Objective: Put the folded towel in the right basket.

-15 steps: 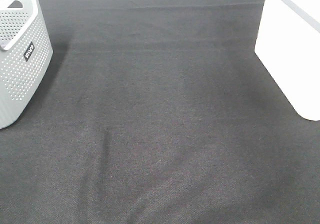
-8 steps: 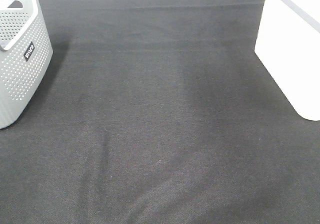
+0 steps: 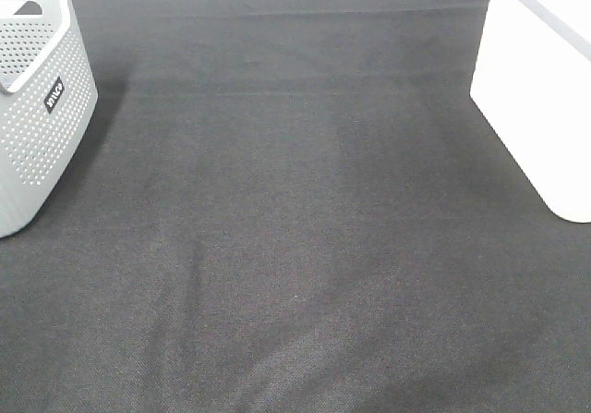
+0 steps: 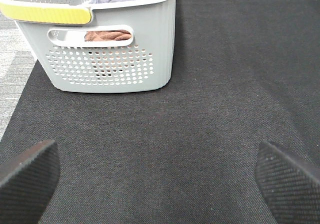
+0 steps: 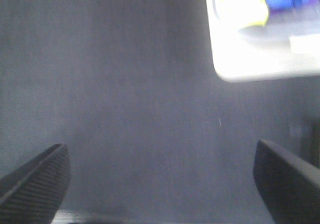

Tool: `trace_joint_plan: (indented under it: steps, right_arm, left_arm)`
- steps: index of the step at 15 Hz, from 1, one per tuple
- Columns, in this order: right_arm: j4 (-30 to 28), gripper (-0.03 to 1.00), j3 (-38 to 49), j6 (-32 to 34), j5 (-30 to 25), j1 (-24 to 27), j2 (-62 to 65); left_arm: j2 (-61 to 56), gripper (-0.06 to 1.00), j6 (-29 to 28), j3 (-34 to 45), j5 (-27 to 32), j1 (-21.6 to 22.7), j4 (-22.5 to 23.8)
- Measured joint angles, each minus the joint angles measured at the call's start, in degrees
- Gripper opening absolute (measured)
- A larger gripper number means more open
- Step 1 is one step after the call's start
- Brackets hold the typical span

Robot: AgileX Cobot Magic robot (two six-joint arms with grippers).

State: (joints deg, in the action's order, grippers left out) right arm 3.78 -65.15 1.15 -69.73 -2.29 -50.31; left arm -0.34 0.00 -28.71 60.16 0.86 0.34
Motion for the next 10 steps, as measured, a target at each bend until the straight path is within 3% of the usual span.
trace_joint_plan:
  steps: [4, 7, 10]
  right_arm:
    - [-0.7, 0.96, 11.4, 0.0, -0.2, 0.0, 26.6]
    - [-3.4, 0.96, 12.7, 0.1, -0.1, 0.0, 34.0]
    - [-6.9, 0.96, 21.5, -1.5, -0.1, 0.0, 43.2]
  left_arm:
    - [0.0, 0.99, 0.0, 0.0, 0.0, 0.0, 0.0]
    - [0.0, 0.99, 0.0, 0.0, 0.0, 0.0, 0.0]
    - [0.0, 0.99, 0.0, 0.0, 0.0, 0.0, 0.0]
